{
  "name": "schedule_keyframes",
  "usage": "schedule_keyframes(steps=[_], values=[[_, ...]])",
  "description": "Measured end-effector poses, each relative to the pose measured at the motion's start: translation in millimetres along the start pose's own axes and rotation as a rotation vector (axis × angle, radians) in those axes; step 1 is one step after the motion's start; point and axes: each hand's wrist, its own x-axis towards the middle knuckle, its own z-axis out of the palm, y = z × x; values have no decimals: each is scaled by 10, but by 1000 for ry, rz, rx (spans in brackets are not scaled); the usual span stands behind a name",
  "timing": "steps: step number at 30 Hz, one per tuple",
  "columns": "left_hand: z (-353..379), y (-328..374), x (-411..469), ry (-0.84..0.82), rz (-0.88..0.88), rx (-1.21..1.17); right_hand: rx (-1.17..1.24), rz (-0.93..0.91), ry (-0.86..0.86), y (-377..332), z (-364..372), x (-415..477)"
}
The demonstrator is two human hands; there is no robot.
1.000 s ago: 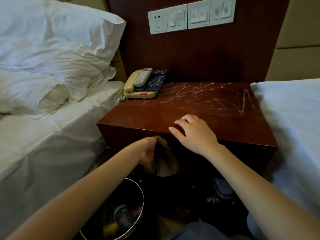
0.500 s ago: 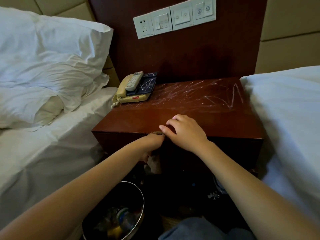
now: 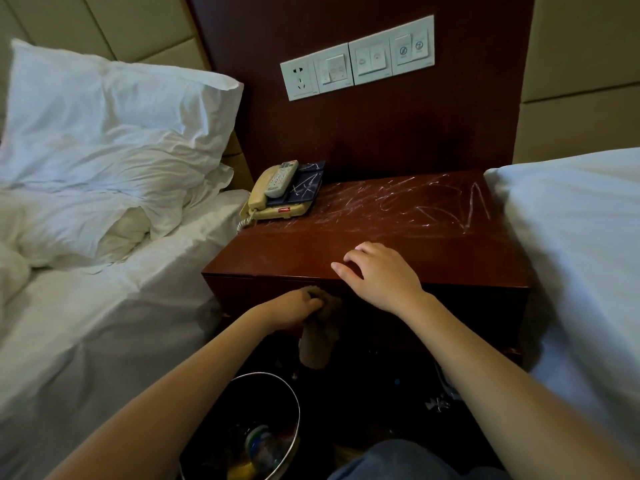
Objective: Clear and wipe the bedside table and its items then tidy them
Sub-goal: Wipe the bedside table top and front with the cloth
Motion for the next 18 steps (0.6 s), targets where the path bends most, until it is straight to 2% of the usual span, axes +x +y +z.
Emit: schedule_keyframes(steps=[3, 8, 14, 16, 18], values=[[5, -436, -4, 120, -40, 109, -4, 1, 15, 9, 3, 2], [-92, -1041, -115, 456, -202, -38, -28, -5, 41, 24, 34, 11], [108, -843, -16, 640, -131, -256, -23, -10, 44, 33, 41, 14], [258, -599, 26, 640, -43, -318, -15, -8, 40, 43, 46, 16], [377, -332, 49, 642, 65, -273, -11, -9, 37, 47, 48, 21]])
